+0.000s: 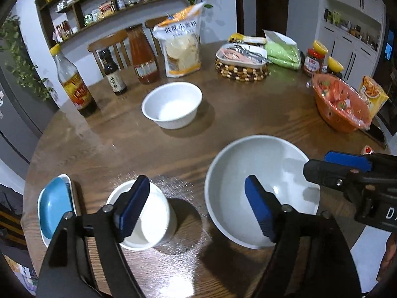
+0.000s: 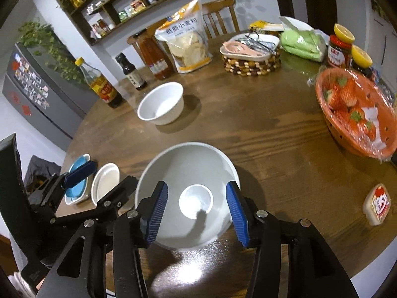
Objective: Organize plates and bowls
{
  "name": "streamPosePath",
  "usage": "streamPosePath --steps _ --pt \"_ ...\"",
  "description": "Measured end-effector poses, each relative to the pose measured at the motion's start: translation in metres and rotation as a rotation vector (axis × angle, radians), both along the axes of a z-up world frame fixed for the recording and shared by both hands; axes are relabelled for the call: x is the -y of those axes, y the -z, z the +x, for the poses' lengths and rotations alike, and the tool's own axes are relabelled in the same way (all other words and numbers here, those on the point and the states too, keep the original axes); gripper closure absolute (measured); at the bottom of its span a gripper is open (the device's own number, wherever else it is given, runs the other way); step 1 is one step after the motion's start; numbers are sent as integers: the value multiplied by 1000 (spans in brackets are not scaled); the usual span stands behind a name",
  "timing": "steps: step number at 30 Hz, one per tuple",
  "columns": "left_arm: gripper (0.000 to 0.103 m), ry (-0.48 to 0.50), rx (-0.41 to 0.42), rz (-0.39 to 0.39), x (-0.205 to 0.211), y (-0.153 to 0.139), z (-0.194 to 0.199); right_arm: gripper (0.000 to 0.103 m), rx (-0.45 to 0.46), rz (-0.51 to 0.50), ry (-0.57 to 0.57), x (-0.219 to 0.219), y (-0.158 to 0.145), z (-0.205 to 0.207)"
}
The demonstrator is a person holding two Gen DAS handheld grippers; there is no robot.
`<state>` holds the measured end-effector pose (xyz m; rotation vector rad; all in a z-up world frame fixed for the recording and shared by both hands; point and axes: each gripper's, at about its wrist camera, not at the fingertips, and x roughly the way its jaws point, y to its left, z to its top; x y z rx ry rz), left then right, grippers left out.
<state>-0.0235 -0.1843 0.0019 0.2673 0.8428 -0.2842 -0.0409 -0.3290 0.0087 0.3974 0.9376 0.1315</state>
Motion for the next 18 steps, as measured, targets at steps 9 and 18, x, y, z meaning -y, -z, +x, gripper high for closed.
streamPosePath --steps 9,18 --pt "16 -35 39 -2 -9 -9 0 45 28 14 -16 -5 -10 9" --pt "1 -89 51 4 -27 -16 15 35 68 -10 -37 -9 -29 27"
